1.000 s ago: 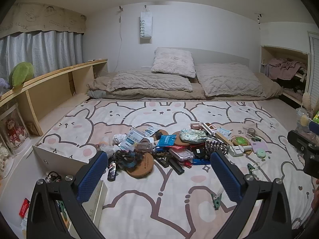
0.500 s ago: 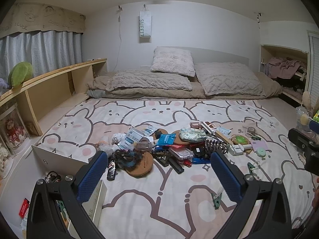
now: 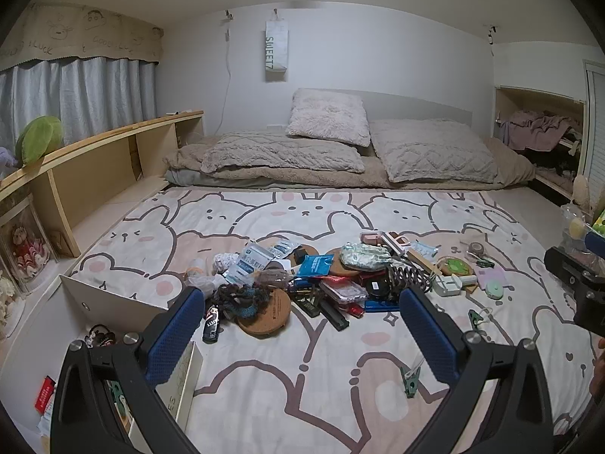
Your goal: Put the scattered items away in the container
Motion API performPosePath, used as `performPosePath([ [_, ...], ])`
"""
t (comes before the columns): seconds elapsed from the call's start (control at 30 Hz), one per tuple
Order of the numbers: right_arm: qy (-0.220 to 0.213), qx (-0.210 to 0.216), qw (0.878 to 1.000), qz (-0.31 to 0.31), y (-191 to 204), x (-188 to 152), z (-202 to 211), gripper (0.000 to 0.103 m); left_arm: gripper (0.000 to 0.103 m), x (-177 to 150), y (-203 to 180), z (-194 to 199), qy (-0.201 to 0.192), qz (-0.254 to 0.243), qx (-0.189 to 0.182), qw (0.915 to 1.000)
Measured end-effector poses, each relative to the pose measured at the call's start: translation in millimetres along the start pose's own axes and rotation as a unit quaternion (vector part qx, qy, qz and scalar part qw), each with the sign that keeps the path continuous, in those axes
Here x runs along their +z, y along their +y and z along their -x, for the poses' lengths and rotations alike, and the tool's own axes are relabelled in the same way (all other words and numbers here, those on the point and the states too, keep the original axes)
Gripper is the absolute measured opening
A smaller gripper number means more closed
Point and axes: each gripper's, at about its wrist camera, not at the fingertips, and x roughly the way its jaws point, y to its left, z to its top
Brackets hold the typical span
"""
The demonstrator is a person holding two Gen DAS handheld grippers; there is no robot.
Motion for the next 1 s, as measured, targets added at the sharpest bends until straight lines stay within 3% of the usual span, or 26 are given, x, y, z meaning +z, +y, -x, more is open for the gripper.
performPosePath([
  [1.0,0.011,-0.005,1.000,-0.001,-0.5,-2.5,-8.4,0.103,0.103,-4.1,-5.0,-4.4,0.006,-0.009,-0.003,0.9999],
])
